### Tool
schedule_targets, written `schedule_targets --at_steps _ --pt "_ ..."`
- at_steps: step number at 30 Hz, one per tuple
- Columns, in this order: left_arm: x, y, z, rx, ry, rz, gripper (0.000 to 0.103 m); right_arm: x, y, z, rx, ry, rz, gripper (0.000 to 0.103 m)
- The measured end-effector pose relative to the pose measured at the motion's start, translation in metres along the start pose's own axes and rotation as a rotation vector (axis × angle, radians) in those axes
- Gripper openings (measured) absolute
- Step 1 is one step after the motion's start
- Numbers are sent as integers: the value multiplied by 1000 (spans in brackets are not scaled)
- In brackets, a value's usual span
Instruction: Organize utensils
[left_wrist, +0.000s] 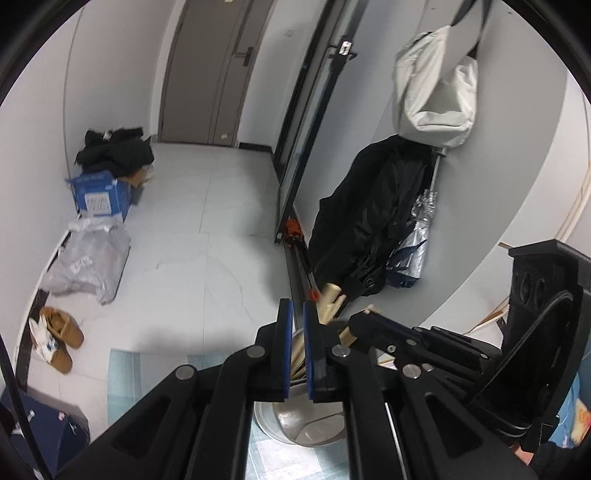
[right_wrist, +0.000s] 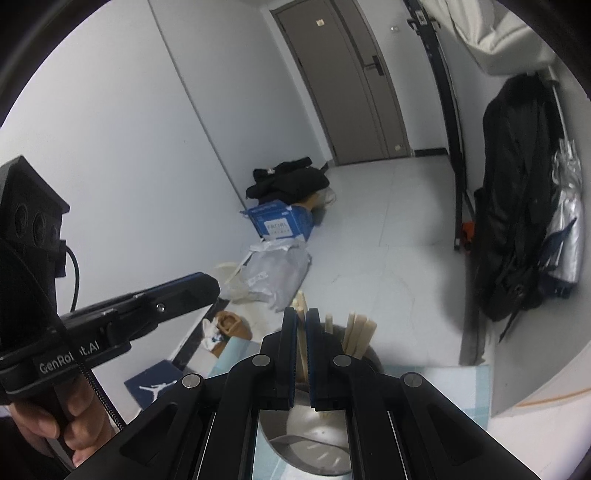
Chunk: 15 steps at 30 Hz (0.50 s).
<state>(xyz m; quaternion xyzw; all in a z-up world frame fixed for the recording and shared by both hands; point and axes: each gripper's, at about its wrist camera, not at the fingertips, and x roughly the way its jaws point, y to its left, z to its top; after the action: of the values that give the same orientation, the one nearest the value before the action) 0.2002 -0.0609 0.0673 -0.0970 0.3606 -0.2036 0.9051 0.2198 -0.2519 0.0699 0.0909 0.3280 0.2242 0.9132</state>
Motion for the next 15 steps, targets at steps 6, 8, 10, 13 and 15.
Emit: schedule_targets --at_steps 6,8,10,13,15 --pt "3 11 -1 -74 -6 -22 2 5 0 -1 16 6 12 5" --pt "1 12 -1 -89 -8 -17 2 7 0 -2 16 22 12 5" --pt "-2 13 -2 -104 -10 -3 2 12 -2 -4 22 57 6 7" --pt "-8 10 -4 -109 -4 23 7 12 -5 -11 34 76 4 8" --pt "-14 6 -6 -110 -6 32 12 3 -7 -14 48 67 22 8"
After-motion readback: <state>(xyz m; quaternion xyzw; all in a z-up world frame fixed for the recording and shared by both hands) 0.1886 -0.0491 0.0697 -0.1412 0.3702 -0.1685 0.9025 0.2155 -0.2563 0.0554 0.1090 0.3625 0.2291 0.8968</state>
